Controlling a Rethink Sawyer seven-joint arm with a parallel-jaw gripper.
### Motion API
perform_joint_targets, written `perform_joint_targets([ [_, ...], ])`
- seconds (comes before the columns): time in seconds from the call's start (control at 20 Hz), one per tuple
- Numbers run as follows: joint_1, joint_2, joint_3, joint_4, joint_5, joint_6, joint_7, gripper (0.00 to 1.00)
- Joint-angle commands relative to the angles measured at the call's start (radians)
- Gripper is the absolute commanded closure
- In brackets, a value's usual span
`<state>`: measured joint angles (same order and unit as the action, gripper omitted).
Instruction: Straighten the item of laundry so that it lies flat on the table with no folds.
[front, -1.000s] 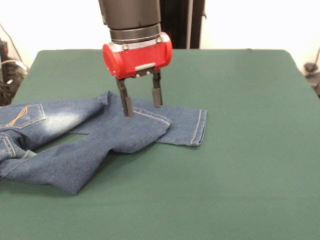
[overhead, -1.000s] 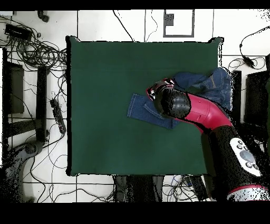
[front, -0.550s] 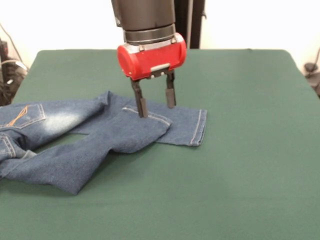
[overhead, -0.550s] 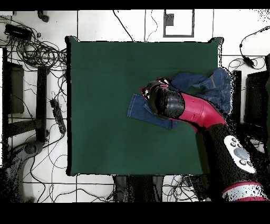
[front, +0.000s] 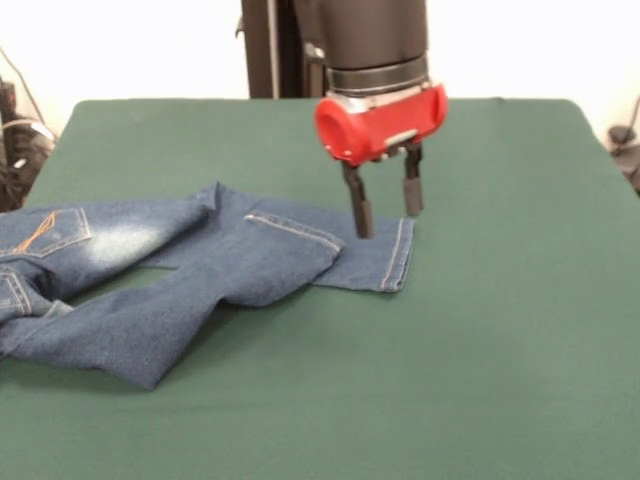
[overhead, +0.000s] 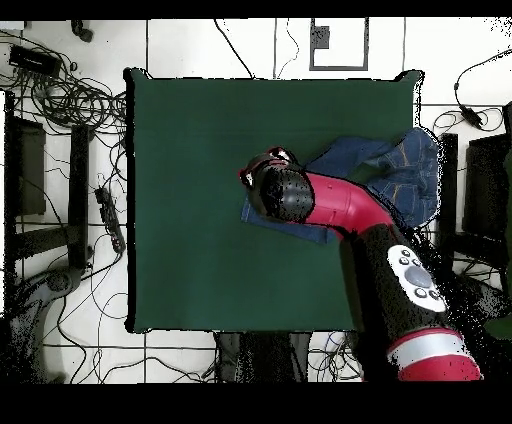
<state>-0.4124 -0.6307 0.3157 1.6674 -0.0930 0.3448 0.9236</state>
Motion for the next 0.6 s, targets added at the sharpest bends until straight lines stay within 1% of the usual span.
perform_joint_targets([
  [0.05, 0.06, 0.095, 0.016, 0.042, 0.004, -0.022, 0.22, 0.0],
  [0.2, 0.083, 0.111, -0.02, 0.015, -0.002, -0.017, 0.225, 0.0],
  [0.6, 0.159, 0.129, -0.144, -0.052, 0.008, 0.076, 0.246, 0.0],
])
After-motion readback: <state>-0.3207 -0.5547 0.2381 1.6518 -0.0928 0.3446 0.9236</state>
